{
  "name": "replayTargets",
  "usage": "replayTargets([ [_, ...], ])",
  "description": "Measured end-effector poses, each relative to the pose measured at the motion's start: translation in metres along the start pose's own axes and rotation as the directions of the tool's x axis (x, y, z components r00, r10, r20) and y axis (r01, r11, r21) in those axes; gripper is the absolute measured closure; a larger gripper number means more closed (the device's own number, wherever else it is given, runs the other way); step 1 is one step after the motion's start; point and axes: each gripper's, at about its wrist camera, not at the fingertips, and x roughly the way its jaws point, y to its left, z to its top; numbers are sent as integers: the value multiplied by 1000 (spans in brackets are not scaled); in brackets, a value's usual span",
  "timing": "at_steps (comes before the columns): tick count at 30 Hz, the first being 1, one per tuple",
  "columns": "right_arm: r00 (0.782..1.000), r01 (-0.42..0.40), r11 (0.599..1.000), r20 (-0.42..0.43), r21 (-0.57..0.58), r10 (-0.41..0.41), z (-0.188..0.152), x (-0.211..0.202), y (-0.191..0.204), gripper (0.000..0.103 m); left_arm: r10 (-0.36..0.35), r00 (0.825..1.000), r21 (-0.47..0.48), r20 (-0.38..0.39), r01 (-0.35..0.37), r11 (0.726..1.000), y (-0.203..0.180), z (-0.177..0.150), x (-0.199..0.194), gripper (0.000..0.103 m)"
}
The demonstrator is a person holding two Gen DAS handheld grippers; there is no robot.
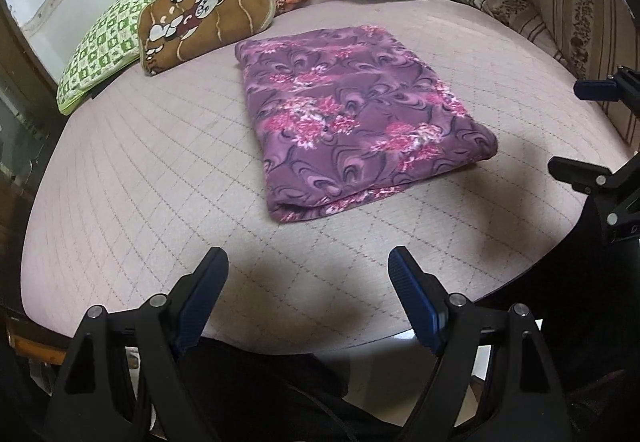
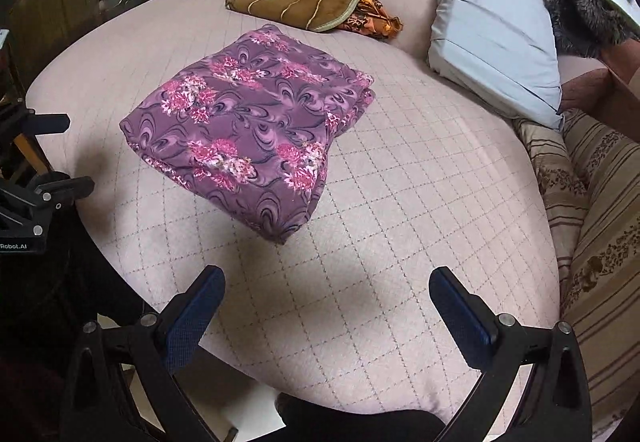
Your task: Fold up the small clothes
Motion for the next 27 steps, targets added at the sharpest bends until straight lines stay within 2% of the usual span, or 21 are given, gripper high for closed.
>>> replayTargets([
  [27, 999, -8, 997, -31, 71, 10, -5, 8, -15, 0, -66, 998, 34, -2, 66, 997, -28, 21, 1, 20],
])
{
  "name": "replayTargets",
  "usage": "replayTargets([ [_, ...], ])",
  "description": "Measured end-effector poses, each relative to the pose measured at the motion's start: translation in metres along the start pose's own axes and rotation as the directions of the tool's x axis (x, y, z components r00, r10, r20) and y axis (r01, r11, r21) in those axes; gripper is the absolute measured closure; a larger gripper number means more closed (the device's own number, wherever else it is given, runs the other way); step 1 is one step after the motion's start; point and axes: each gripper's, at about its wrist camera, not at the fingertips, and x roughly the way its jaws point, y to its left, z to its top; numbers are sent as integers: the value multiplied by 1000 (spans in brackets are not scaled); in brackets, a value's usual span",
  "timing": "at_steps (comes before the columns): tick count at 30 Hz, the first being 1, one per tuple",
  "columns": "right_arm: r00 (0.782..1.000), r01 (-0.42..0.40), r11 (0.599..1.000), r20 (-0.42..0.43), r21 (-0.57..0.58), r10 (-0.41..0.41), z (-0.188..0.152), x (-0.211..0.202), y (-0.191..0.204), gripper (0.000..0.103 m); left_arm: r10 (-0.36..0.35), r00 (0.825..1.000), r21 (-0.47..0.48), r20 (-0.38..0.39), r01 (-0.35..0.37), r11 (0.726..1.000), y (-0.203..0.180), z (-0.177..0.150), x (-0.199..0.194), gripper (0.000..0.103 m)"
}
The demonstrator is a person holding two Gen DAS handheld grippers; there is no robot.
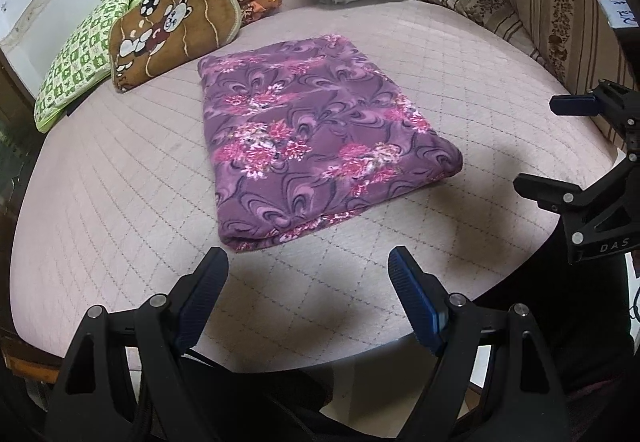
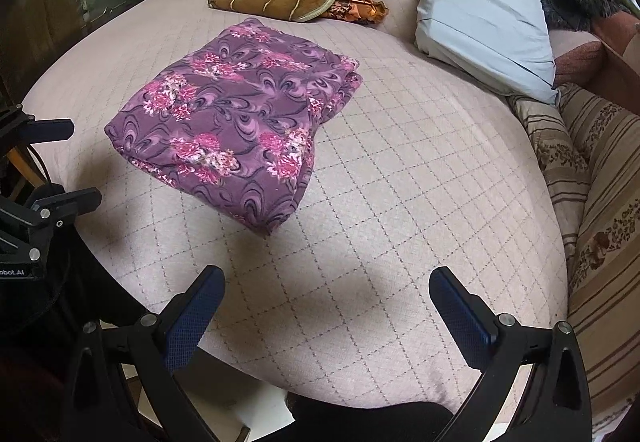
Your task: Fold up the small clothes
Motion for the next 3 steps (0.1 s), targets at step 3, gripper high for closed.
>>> replayTargets([
  [3, 1000, 2, 1000, -1, 8, -2, 0, 0, -3, 0, -2, 1000, -6, -3, 2, 1000, -1, 1, 0, 20],
])
